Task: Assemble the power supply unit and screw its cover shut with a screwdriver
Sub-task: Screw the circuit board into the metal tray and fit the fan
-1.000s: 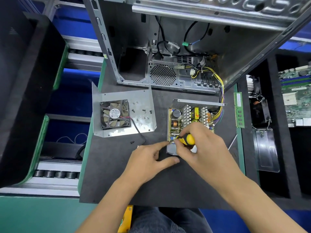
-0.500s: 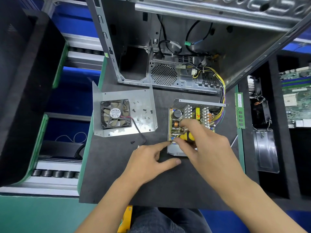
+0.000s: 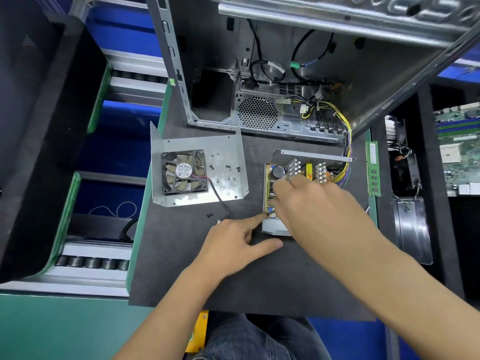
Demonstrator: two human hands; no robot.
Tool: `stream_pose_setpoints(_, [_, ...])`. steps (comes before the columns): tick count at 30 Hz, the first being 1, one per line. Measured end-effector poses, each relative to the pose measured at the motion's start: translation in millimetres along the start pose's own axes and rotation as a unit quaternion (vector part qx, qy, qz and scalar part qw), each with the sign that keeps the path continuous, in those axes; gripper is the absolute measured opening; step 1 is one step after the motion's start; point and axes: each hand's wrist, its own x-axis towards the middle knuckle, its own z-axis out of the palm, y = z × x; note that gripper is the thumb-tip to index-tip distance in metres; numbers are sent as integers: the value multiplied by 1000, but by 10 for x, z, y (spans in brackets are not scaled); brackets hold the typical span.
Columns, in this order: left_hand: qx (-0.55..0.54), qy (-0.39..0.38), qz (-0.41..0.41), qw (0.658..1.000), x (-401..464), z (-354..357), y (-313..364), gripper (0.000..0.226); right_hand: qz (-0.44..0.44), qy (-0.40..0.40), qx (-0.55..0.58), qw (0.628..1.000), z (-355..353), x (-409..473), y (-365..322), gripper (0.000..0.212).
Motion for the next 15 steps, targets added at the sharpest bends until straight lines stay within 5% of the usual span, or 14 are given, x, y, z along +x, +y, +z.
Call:
stream_pose_setpoints(2, [-3,-1,1,1000,3,8,-16,54,-47,-22,24,998,33,19,12,28])
stream_pose_setpoints(5, [-13,5,4,1000,0,17,-28,56,-83,-58,21,995,26,28,32,37])
stream_pose_setpoints(10, [-62,40,0,997,-23,48,-68,58,-2,-24,-31,999,22,-15,82,24])
stream_pose_setpoints(15, [-80,50,11,995,-16,70,-108,58,-54,-46,20,997,129,-50,204,19])
